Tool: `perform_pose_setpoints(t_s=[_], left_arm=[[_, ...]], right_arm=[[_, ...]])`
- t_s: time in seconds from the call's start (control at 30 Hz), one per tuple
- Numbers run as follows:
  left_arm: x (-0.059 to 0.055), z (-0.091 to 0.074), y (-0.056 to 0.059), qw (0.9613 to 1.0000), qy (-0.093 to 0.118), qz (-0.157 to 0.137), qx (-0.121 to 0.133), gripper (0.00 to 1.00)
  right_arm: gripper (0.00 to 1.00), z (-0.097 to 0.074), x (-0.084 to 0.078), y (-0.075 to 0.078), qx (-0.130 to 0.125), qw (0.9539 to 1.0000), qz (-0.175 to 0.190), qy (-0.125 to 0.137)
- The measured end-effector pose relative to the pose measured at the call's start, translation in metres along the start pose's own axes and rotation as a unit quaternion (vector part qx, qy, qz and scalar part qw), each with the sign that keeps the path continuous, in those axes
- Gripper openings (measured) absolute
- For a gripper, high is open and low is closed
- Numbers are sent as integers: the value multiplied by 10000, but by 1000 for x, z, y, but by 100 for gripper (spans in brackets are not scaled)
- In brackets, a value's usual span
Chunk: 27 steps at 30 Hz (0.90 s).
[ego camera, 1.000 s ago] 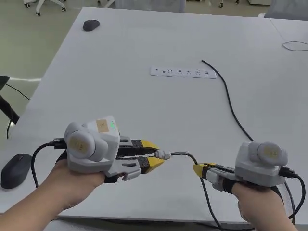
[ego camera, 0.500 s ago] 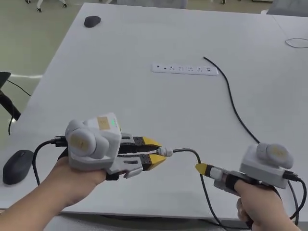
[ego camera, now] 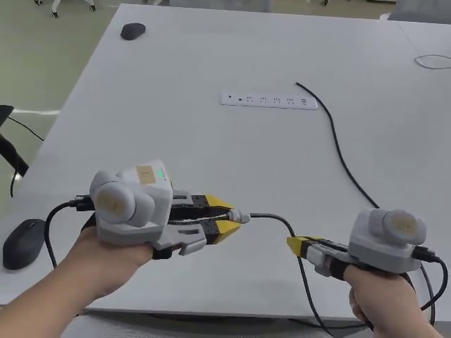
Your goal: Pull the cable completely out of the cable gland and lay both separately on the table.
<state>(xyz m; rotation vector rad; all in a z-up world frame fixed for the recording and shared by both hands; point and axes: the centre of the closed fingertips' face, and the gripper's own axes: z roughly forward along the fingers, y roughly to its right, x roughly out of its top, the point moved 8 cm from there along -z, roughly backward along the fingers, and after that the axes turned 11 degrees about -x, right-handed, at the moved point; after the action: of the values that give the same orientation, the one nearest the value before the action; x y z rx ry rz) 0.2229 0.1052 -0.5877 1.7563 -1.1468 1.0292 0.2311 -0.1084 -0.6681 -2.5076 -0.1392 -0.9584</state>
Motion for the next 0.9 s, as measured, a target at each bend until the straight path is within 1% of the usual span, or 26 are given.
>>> perform_pose_setpoints(t_s=[0.03, 0.07, 0.1, 0.17, 0.2, 0.23, 0.27, 0.3, 0.33, 0.4, 0.43, 0.47, 0.5, 0.53, 0.57, 0.6, 0.63, 0.67, 0.7, 0.73, 0.77, 0.8, 0.83, 0.9], left_arm=[[0, 0, 0, 10000, -5, 20, 18, 15], [1, -1, -1, 10000, -2, 23, 32, 15], [1, -1, -2, 10000, 4, 19, 39, 15], [1, -2, -3, 10000, 13, 15, 62, 15], [1, -2, -3, 10000, 11, 11, 67, 15], [1, -2, -3, 10000, 14, -2, 64, 15], [1, -2, -3, 10000, 15, -10, 62, 15], [1, -2, -3, 10000, 16, -23, 64, 15], [1, -2, -3, 10000, 17, -23, 62, 15], [1, -2, -4, 10000, 3, -41, 52, 15], [1, -2, -4, 10000, 2, -54, 46, 15], [1, -2, -4, 10000, 8, -57, 40, 15], [1, -2, -4, 10000, 10, -64, 36, 15], [1, -2, -4, 10000, 10, -75, 29, 15], [0, -2, -4, 10000, 7, -89, 23, 15], [0, -2, -4, 10000, 9, -91, 19, 15], [0, -2, -4, 10000, 5, -90, 18, 15], [0, -2, -4, 9999, -8, -105, 12, 15], [0, -2, -4, 9999, -15, -121, 4, 15], [-1, -2, -3, 9999, -26, -122, -5, 15], [-1, -2, -3, 9999, -29, -127, -10, 15], [-1, -3, -2, 9999, -25, -139, -20, 15], [-1, -3, -2, 9999, -24, -147, -26, 15], [-3, -4, -2, 9999, -44, -144, -24, 15]], right_arm=[[7, 0, 0, 0, 15, 10000, 13, -7], [10, -3, 3, -2, 88, 9999, 37, 68], [13, -4, 6, -3, 107, 9999, -2, 118], [19, -8, 12, -7, 168, 9989, -380, 225], [23, -12, 16, -12, 221, 9974, -660, 196], [26, -15, 19, -16, 228, 9954, -907, 224], [28, -20, 26, -23, 275, 9889, -1407, 391], [30, -21, 28, -25, 298, 9862, -1568, 443], [32, -27, 36, -37, 358, 9722, -2239, 588], [33, -31, 43, -50, 405, 9540, -2885, 712], [33, -33, 46, -60, 455, 9381, -3347, 769], [32, -33, 48, -66, 485, 9283, -3596, 809], [31, -33, 50, -74, 490, 9159, -3889, 862], [29, -32, 51, -79, 490, 9111, -3992, 901], [29, -30, 51, -81, 440, 9095, -4049, 835], [29, -25, 50, -84, 409, 9062, -4154, 680], [28, -23, 49, -88, 466, 9002, -4269, 723], [28, -20, 48, -91, 468, 8913, -4439, 793], [26, -19, 47, -93, 457, 8863, -4541, 785], [25, -18, 46, -95, 474, 8829, -4611, 758], [23, -17, 44, -98, 492, 8776, -4709, 749], [22, -17, 43, -100, 512, 8739, -4775, 755], [21, -16, 42, -103, 556, 8681, -4872, 766], [18, -16, 40, -106, 610, 8644, -4935, 737]])
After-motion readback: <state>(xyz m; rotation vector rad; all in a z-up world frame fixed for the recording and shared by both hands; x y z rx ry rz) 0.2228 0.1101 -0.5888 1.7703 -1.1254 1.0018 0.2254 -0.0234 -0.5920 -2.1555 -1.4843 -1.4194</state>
